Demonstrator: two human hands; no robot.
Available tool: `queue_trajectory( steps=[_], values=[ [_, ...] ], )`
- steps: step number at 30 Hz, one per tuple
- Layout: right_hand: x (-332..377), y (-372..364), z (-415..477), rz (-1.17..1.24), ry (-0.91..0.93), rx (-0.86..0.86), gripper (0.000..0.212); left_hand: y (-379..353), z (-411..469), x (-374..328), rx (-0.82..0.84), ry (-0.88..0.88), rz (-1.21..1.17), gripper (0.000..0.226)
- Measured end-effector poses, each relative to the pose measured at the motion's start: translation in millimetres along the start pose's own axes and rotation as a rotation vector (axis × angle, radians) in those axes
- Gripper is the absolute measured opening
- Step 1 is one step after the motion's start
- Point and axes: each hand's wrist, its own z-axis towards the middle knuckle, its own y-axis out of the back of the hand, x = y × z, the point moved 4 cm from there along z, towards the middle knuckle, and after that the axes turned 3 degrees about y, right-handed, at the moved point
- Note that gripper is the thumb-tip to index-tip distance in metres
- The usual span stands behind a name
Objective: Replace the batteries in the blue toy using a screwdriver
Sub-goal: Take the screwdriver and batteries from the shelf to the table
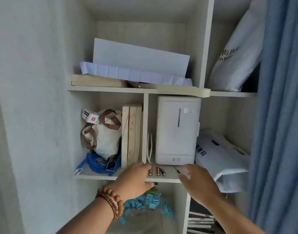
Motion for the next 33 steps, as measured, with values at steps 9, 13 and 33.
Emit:
queue_trajectory(
  steps=[9,13,33],
  values=[
    [-17,-34,45,-0.055,0.045,-0.005,0.039,-47,63,-5,-0.013,0.076,0.374,0.038],
    [-21,-46,61,-0.114,0.104,-0.02,0.026,-51,81,-23,-0.05,0.166,0.468,0.038],
    [-64,-71,79,-0.157,0.328,-0.014,0.024,-99,119,-8,-0.083,0.151,0.284,0.047]
  ],
)
